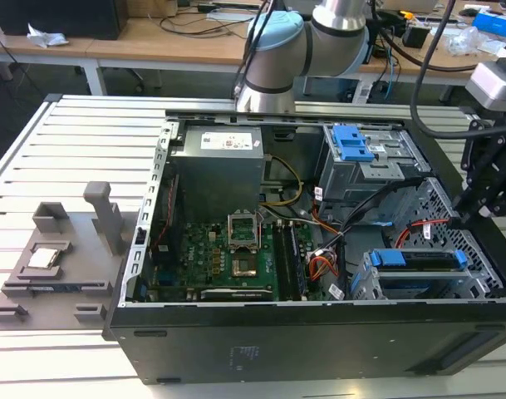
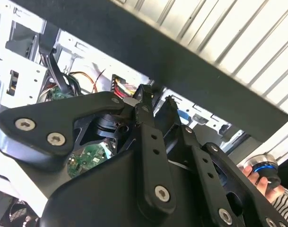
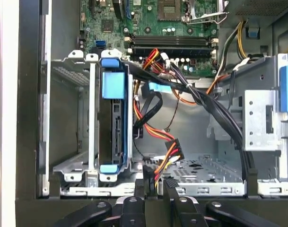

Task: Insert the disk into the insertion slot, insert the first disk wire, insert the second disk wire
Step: 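Insert the first disk wire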

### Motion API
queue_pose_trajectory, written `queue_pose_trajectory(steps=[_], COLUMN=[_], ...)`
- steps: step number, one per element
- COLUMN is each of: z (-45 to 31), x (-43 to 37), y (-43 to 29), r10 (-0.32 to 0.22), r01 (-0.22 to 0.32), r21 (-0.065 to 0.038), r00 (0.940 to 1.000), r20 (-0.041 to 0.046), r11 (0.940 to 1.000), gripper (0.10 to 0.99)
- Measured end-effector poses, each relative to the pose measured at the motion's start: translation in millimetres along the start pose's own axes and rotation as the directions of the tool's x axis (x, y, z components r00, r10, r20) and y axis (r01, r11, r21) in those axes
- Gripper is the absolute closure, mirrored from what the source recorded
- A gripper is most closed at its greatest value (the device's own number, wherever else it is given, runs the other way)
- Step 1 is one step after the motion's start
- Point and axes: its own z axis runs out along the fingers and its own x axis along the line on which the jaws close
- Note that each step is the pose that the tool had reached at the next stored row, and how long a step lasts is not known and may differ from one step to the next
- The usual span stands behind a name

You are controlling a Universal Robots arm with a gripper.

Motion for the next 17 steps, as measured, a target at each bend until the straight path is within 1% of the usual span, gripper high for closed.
queue_pose_trajectory(steps=[3, 7, 9, 10, 11, 14, 15, 16, 17], z=[1.3, 3.6, 6.0, 7.5, 8.1, 8.0, 8.0, 7.9, 7.8], x=[0.0, 0.1, 0.0, 0.0, 0.0, 0.0, 0.0, 0.0, 0.0], y=[4.1, 8.1, 8.5, 8.6, 8.6, 8.7, 8.6, 8.6, 8.7], r10=[-0.004, -0.025, -0.07, -0.099, -0.114, -0.115, -0.115, -0.114, -0.114], r01=[0.004, 0.025, 0.07, 0.099, 0.114, 0.115, 0.115, 0.114, 0.114], r21=[0.0, 0.0, 0.0, 0.0, -0.001, -0.002, -0.002, -0.003, -0.003], r00=[1.0, 0.9997, 0.9975, 0.9949, 0.9931, 0.9926, 0.9926, 0.9925, 0.9924], r20=[-0.0013, -0.008, -0.0146, -0.0205, -0.0275, -0.0392, -0.0411, -0.043, -0.0464], r11=[1.0, 0.9997, 0.9976, 0.9951, 0.9935, 0.9934, 0.9934, 0.9934, 0.9934], gripper=[0.784, 0.784, 0.784, 0.784, 0.784, 0.784, 0.784, 0.8, 0.867])
